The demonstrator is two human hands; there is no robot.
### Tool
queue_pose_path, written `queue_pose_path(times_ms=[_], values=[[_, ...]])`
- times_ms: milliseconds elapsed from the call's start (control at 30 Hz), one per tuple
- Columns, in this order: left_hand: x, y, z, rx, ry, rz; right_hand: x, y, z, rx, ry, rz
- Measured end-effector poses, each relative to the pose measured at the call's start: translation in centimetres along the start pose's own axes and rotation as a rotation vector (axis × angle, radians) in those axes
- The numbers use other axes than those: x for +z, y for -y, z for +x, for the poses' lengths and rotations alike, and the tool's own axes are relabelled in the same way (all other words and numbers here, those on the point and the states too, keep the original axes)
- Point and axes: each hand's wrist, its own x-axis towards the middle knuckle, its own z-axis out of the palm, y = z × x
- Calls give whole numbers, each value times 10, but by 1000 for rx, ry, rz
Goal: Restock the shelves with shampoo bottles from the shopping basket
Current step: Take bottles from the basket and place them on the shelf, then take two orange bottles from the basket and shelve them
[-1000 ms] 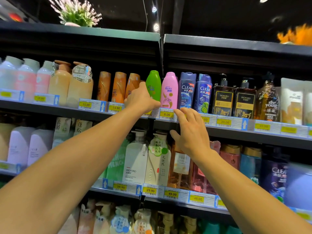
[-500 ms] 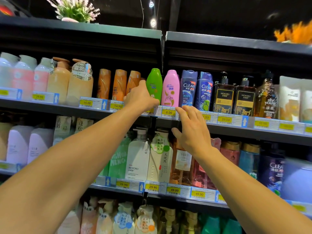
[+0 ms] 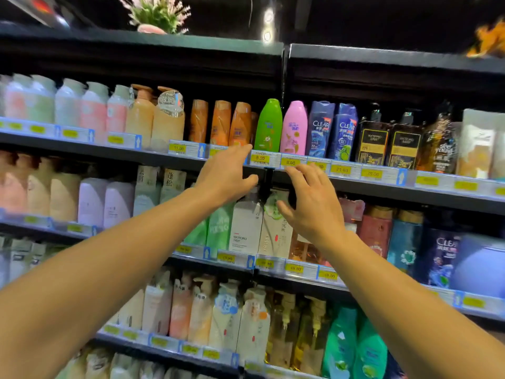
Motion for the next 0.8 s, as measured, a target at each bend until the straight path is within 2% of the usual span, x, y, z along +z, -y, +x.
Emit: queue_pose_path(times_ms=[133,467,633,800], values=[[-17,-3,-56,33,66,109,-11,21,-34,1,63,53],[-46,8,-221,74,303,188,-1,104,-150,48,268,205],[-47,43,-315,39,402,169,28,163,-221,67,438,301],[-42,99,-410,-13,589,141,70,233,-294,74,616,357]])
